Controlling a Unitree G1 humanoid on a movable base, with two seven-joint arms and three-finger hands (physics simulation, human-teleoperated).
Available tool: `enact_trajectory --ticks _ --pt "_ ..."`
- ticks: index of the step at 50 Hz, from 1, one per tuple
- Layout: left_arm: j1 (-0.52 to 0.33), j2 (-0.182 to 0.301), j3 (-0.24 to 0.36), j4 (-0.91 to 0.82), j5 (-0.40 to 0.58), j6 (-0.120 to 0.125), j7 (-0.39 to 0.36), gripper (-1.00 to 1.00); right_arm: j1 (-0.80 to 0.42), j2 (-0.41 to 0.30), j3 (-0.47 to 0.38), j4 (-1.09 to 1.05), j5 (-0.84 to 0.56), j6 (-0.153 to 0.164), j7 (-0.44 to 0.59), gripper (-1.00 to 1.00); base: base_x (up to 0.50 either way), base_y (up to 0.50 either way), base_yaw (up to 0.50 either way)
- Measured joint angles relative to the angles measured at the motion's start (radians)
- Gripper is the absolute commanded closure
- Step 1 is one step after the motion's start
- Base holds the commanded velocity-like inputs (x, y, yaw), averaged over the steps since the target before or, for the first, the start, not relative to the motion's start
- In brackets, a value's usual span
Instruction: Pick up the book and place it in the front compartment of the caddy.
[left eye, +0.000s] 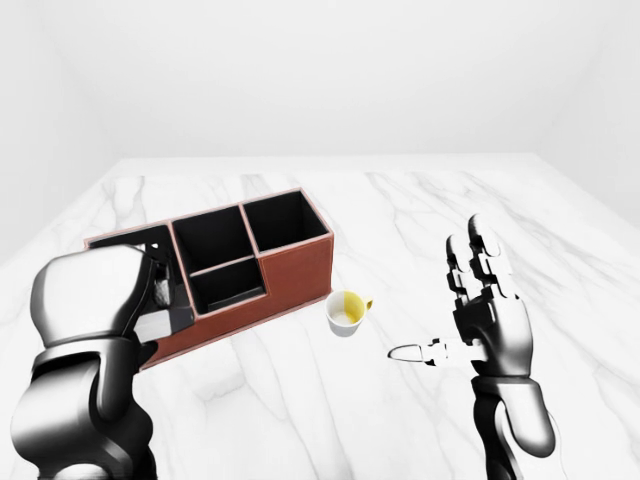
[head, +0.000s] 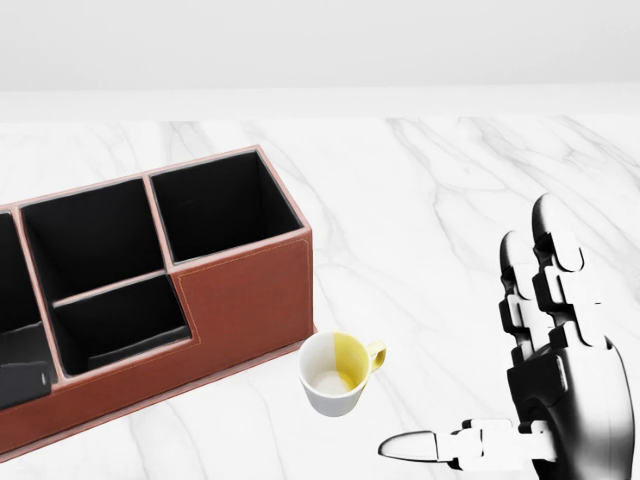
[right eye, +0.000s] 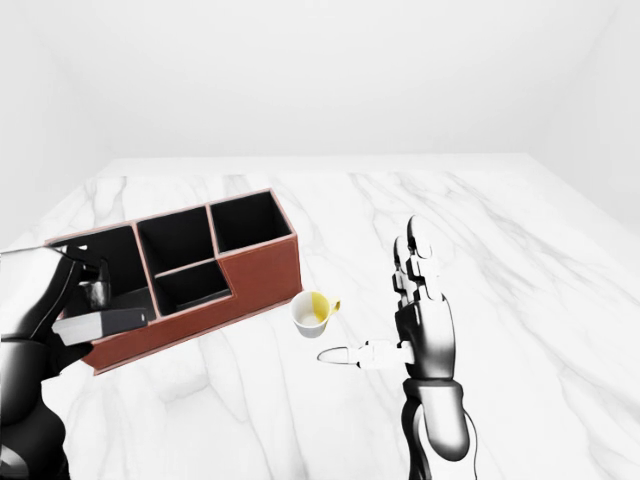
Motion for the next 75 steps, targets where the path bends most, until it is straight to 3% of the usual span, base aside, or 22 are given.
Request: enact_trajectory --ticks 14,31,44,56,75 --pt "-0.16 0.077 -0.007 0.058 0.045 0.0 0.0 0.95 -0.002 0.0 -0.002 0.001 0.0 0.0 0.001 -0.99 0.0 0.0 0.0" --pt "-0.325 0.151 -0.039 0.202 -0.029 0.0 0.004 0.95 -0.001 0.001 -0.008 -0.003 0.002 0.0 0.002 -0.98 0.0 0.0 0.0" --pt "-0.434 0.192 -0.078 0.44 -0.193 0.0 0.169 0.95 -0.004 0.001 -0.017 -0.003 0.006 0.0 0.006 -0.99 0.0 0.0 0.0" --pt "-0.484 0.217 -0.107 0.598 -0.331 0.0 0.311 0.95 -0.007 0.002 -0.023 -0.002 0.008 0.0 0.007 -0.98 0.0 0.0 0.0" --pt "-0.511 0.25 -0.125 0.754 -0.423 0.0 0.435 0.95 -0.008 0.003 -0.028 0.0 0.01 0.0 0.01 -0.98 0.0 0.0 0.0"
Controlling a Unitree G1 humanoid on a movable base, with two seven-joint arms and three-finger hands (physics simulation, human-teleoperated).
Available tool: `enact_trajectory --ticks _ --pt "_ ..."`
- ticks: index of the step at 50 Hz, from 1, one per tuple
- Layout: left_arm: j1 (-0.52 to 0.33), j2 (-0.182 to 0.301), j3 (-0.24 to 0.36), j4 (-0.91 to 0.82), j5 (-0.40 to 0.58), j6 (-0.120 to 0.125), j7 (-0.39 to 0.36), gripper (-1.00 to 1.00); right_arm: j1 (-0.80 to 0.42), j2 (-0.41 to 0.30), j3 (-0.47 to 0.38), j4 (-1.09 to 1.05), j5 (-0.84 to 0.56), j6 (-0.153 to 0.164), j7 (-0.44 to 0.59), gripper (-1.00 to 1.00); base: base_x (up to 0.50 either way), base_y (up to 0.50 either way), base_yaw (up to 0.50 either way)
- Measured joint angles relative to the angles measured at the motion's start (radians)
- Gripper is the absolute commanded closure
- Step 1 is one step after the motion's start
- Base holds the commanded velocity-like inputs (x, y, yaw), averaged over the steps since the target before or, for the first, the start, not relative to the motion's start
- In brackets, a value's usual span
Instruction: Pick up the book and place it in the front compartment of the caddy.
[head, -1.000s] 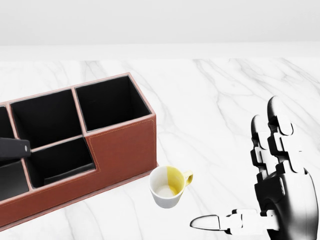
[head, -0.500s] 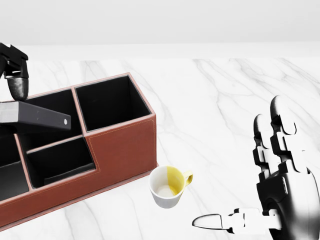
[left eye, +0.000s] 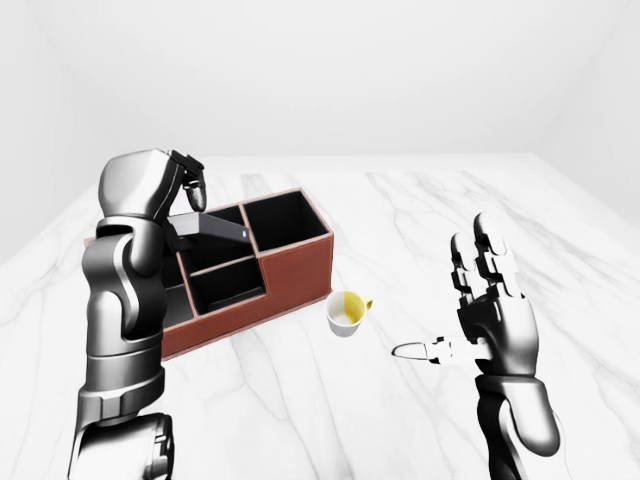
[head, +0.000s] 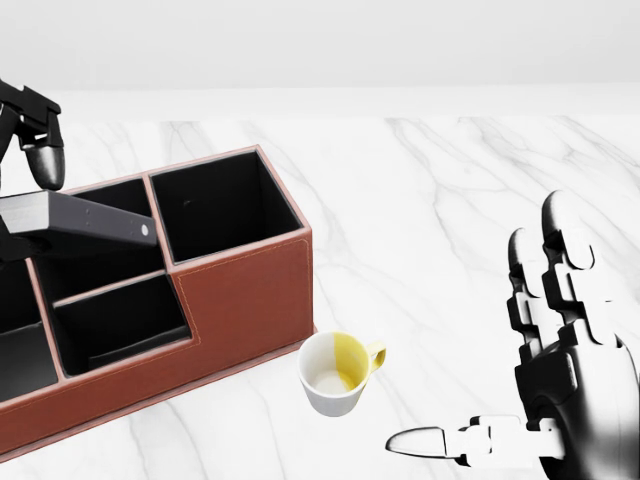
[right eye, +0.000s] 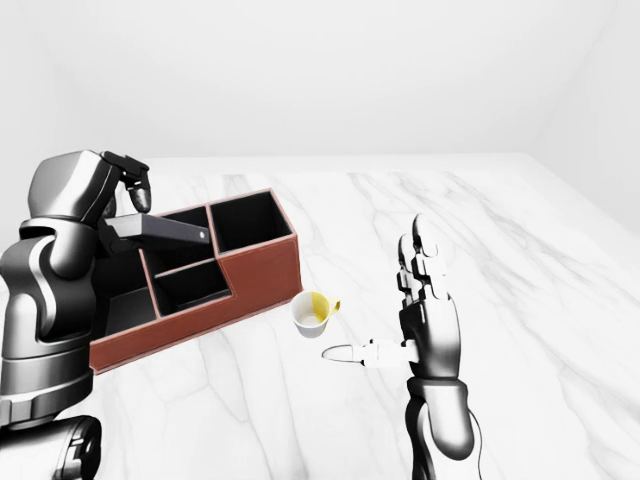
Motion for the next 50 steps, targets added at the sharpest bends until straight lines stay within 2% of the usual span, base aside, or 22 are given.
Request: enact_trajectory --ticks 17,39,50 --pt "-0.017 0.016 -0.01 0.105 0.011 0.0 0.076 0.95 0.002 -0.001 0.005 0.002 -0.002 0.0 -0.002 -0.98 0.0 0.0 0.0" --pt "-0.073 -0.005 -0.052 0.26 0.075 0.0 0.19 0.95 0.005 0.0 -0.006 -0.01 0.005 0.0 0.002 -0.98 0.0 0.0 0.0" --pt "-0.059 0.007 -0.059 0.256 0.159 0.0 0.165 0.95 0.006 0.001 -0.004 -0.016 0.003 0.0 0.001 -0.98 0.0 0.0 0.0"
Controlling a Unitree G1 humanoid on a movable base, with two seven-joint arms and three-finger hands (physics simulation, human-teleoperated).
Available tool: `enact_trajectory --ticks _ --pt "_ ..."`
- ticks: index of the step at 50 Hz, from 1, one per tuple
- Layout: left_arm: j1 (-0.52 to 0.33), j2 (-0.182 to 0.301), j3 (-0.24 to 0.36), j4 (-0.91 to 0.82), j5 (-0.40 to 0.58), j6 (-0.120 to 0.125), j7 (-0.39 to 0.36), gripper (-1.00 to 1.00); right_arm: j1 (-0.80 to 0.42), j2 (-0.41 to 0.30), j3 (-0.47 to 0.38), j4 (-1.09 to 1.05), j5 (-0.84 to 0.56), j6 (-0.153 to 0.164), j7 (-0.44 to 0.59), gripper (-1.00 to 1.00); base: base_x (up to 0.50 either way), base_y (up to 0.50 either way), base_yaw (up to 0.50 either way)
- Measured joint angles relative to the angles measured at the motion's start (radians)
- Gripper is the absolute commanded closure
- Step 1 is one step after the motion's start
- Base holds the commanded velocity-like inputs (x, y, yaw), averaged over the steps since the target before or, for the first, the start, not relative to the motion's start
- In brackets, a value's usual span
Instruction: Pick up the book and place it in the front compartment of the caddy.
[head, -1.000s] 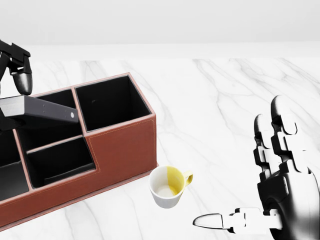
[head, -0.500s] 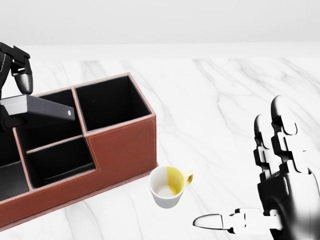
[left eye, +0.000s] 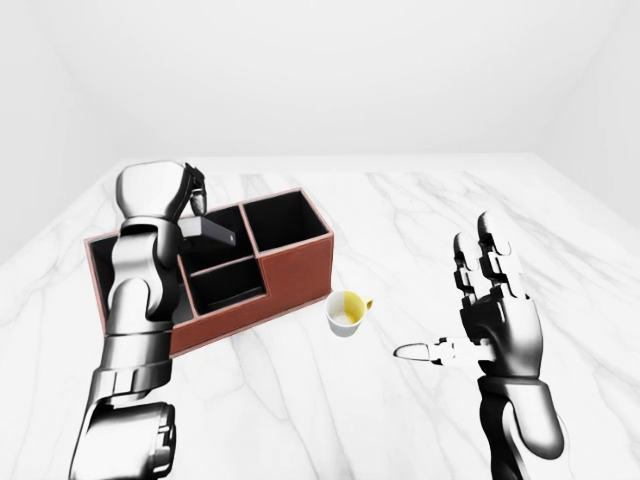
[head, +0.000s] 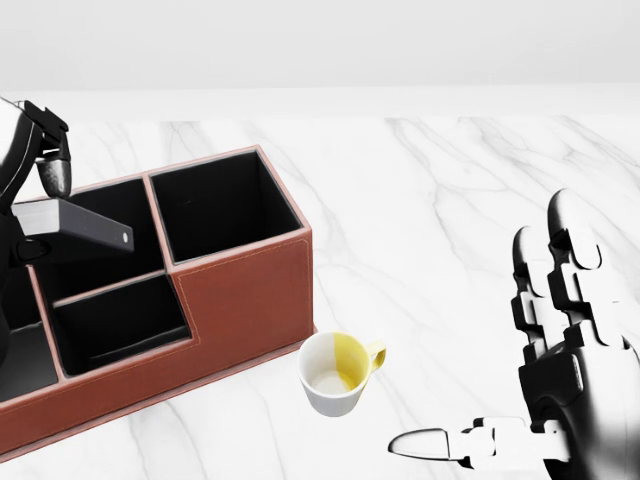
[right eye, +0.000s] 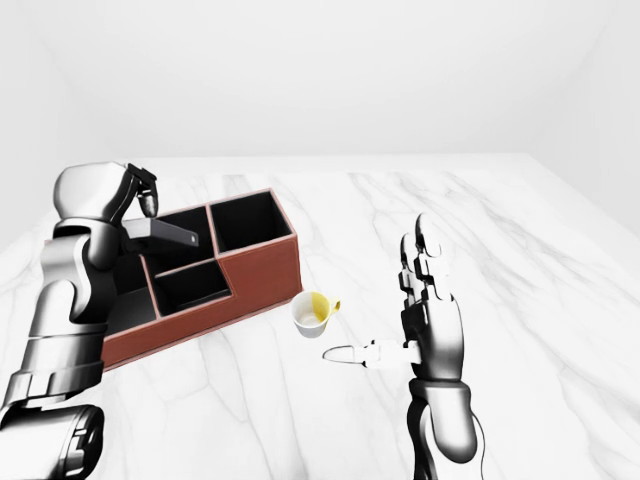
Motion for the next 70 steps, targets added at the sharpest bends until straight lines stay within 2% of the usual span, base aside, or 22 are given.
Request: enact_trajectory --ticks 9,18,35,55,70 --pt "-0.004 -0.001 0.003 0.003 0.08 0.0 -0.033 0.95 0.002 0.0 0.004 -0.006 -0.001 0.0 -0.001 -0.98 0.0 0.0 0.0" --pt "-0.041 -0.018 -0.011 0.068 0.14 0.0 -0.019 0.95 0.001 -0.001 0.001 -0.008 0.001 0.0 0.0 -0.99 0.0 0.0 0.0" --pt "-0.157 -0.036 -0.045 0.286 0.093 0.0 0.107 0.94 -0.001 0.0 -0.004 -0.007 0.005 0.0 0.002 -0.98 0.0 0.0 0.0" --pt "-0.223 -0.041 -0.081 0.497 0.036 0.0 0.224 0.95 0.005 0.0 -0.009 -0.021 0.009 0.0 0.007 -0.99 0.0 0.0 0.0" --pt "-0.294 -0.049 -0.11 0.675 0.04 0.0 0.307 0.94 0.006 0.001 -0.011 -0.026 0.01 0.0 0.009 -0.98 0.0 0.0 0.0"
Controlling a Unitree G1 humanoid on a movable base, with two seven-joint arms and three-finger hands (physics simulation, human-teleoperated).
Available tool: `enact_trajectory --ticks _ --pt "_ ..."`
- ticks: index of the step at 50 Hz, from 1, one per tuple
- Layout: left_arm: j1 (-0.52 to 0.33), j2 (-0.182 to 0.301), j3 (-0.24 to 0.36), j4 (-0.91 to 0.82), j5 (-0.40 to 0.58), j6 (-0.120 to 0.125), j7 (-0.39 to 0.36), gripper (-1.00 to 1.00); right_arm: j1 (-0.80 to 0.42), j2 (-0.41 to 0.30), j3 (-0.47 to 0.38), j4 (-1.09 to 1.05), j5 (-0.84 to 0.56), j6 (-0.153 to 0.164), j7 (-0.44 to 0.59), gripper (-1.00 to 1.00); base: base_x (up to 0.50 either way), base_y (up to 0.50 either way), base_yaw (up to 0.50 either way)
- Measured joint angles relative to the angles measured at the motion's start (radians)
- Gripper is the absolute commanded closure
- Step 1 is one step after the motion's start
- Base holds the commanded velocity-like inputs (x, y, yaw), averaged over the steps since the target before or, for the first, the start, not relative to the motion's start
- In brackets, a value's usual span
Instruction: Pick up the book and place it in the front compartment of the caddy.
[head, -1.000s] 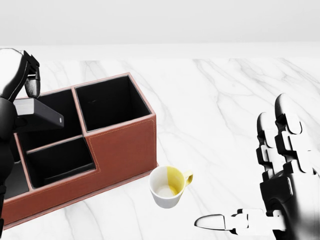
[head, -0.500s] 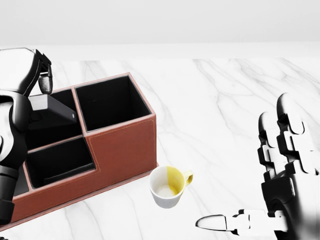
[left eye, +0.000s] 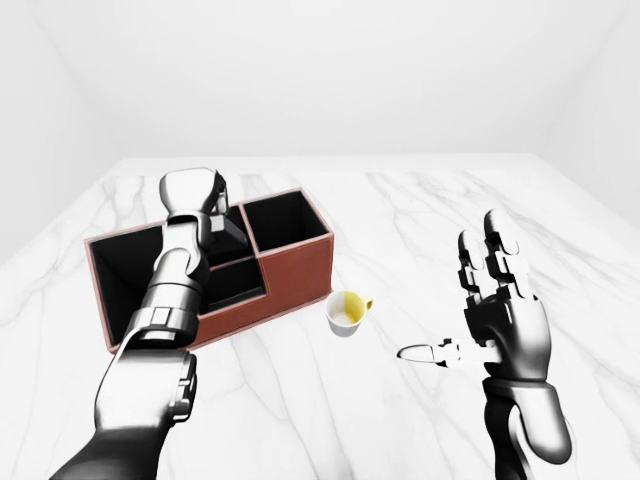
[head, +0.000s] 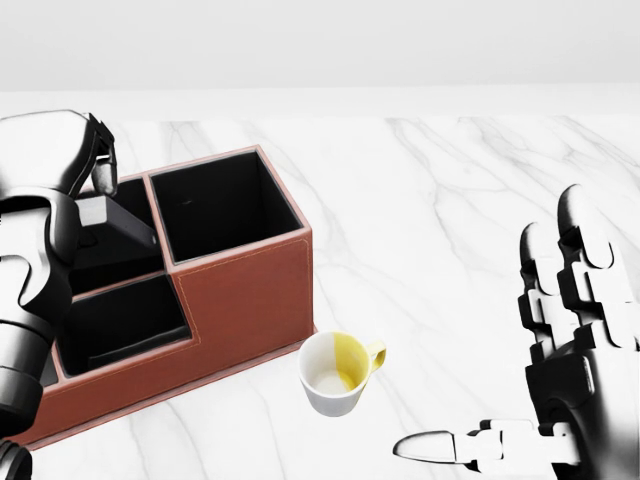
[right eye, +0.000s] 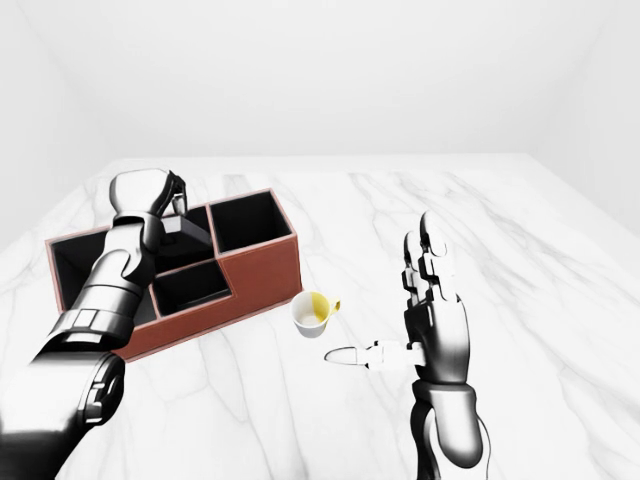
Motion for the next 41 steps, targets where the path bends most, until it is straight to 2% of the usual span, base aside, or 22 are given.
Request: enact_trajectory --ticks 3,5,6,7,8,9,10,11,22,28,33,41 --pt "-0.006 -0.004 -0.005 0.026 -0.004 0.0 0.018 0.94 0.001 0.0 -0.001 -0.001 0.001 0.0 0.001 -0.98 0.0 0.0 0.0" --pt "-0.009 -0.006 -0.007 0.042 -0.007 0.0 0.027 0.82 0.001 0.0 -0.002 -0.001 0.001 0.0 0.002 -0.99 0.0 0.0 0.0" --pt "-0.011 -0.008 -0.007 0.049 -0.011 0.0 0.033 0.56 0.001 0.0 -0.002 -0.001 0.001 0.0 0.002 -0.99 0.0 0.0 0.0" --pt "-0.012 -0.009 -0.009 0.056 -0.013 0.0 0.04 0.01 0.001 0.0 -0.002 -0.001 0.001 0.0 0.002 -0.99 0.0 0.0 0.0" --pt "-0.013 -0.011 -0.012 0.062 -0.016 0.0 0.046 -0.69 0.002 0.0 -0.002 0.0 0.001 0.0 0.002 -0.99 0.0 0.0 0.0" --pt "-0.014 -0.013 -0.014 0.067 -0.019 0.0 0.052 -0.58 0.002 0.0 -0.002 0.0 0.001 0.0 0.002 -0.99 0.0 0.0 0.0" --pt "-0.016 -0.014 -0.016 0.071 -0.022 0.0 0.057 -0.69 0.002 0.001 -0.002 0.001 0.001 0.0 0.003 -0.98 0.0 0.0 0.0" --pt "-0.016 -0.016 -0.018 0.073 -0.024 0.0 0.061 -1.0 0.002 0.001 -0.001 0.001 0.0 0.0 0.003 -0.99 0.0 0.0 0.0" --pt "-0.014 -0.028 -0.034 0.053 -0.025 0.0 0.071 -1.0 0.001 0.0 0.001 0.007 -0.001 0.0 0.003 -0.99 0.0 0.0 0.0" --pt "0.015 -0.026 -0.036 -0.049 0.011 0.0 0.012 -1.0 0.001 0.0 0.004 0.009 -0.002 0.0 0.003 -0.99 0.0 0.0 0.0" --pt "0.083 -0.023 -0.024 -0.264 0.094 0.0 -0.124 -1.0 0.002 0.0 0.007 0.009 -0.004 0.0 0.002 -0.98 0.0 0.0 0.0" --pt "0.241 -0.044 0.056 -0.743 0.235 0.0 -0.465 -1.0 0.004 0.0 0.011 0.007 -0.005 0.0 -0.001 -0.98 0.0 0.0 0.0"
